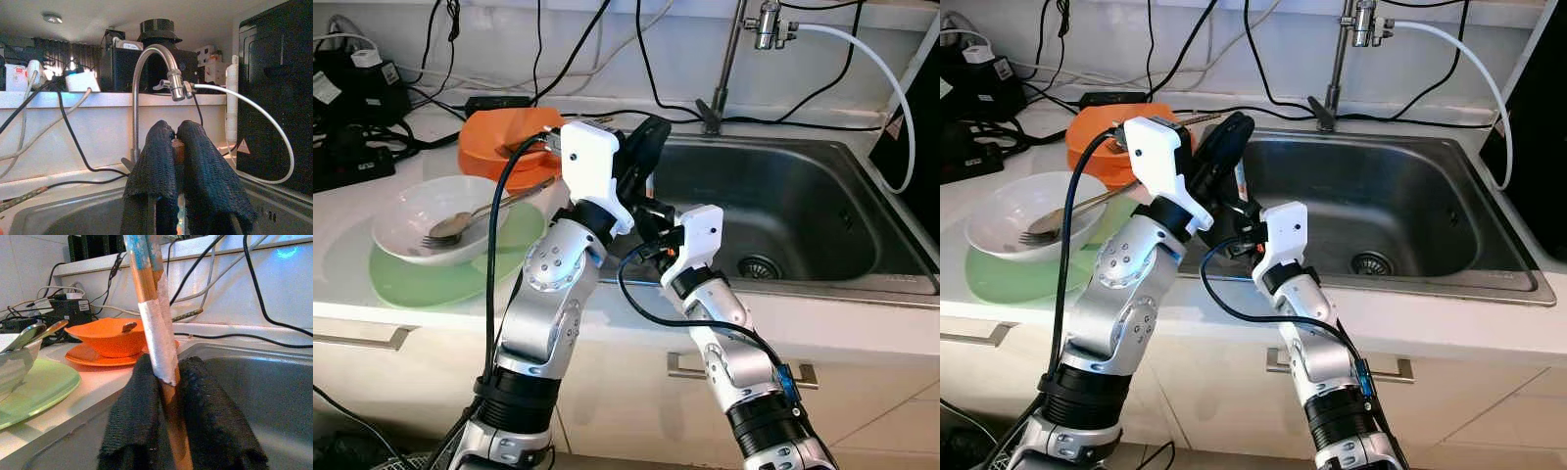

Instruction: Kitchen organization

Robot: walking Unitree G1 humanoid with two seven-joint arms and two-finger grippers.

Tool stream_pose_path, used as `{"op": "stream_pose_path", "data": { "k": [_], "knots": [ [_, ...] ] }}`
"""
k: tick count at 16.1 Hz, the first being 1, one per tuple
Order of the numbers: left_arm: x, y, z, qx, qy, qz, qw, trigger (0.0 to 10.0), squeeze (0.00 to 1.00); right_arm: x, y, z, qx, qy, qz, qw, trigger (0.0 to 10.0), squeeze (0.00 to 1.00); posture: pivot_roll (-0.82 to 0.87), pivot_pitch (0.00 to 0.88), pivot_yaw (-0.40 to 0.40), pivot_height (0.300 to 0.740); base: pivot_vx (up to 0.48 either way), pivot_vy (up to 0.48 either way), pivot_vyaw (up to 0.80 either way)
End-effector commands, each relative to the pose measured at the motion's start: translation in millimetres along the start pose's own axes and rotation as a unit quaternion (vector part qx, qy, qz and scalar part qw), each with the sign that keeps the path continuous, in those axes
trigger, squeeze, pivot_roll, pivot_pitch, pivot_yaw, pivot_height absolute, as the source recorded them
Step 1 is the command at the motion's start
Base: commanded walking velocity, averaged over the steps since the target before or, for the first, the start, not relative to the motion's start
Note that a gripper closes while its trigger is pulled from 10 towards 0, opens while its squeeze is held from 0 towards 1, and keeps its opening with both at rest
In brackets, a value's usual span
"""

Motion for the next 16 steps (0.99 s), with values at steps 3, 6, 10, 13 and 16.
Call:
{"op": "stream_pose_path", "data": {
  "k": [3,6,10,13,16],
  "knots": [
    [0.1,2.8,-2.2,-0.002,0.010,0.006,1.000,10.0,1.00,0.2,-6.0,1.8,-0.001,-0.005,-0.013,1.000,0.0,0.00,0.08,0.027,0.022,0.740,0.000,0.000,0.00],
    [0.1,2.9,-2.6,-0.002,0.011,0.008,1.000,10.0,1.00,-0.5,-8.2,1.4,-0.002,-0.003,-0.016,1.000,0.0,0.00,0.08,0.028,0.020,0.740,0.000,0.000,0.00],
    [-0.6,4.9,-2.9,-0.001,0.014,0.014,1.000,10.0,1.00,0.8,-13.4,2.9,-0.005,-0.005,-0.026,1.000,0.0,0.00,0.08,0.027,0.018,0.740,0.000,0.000,0.00],
    [-3.1,9.4,-5.2,0.021,0.023,0.026,0.999,10.0,1.00,0.9,-23.5,6.1,-0.011,-0.013,-0.051,0.999,0.0,0.00,0.08,0.025,0.018,0.740,0.000,0.000,0.00],
    [-10.1,11.6,-8.4,0.023,0.034,0.029,0.999,10.0,0.00,-0.7,-39.5,6.7,-0.025,-0.008,-0.080,0.996,0.0,0.00,0.08,0.025,0.018,0.740,0.000,0.000,0.00]
  ]
}}
Point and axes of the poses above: a point about 5 cm out from each wrist's last joint towards the gripper, its own x axis pointing out of the wrist towards the gripper, its own z axis along the axis of the wrist's last joint, y = z × x, the point moved 1 cm from there along x, pointing out of the wrist towards the gripper, and after that the axes turned 1 degree about x, right-handed, at the moved point
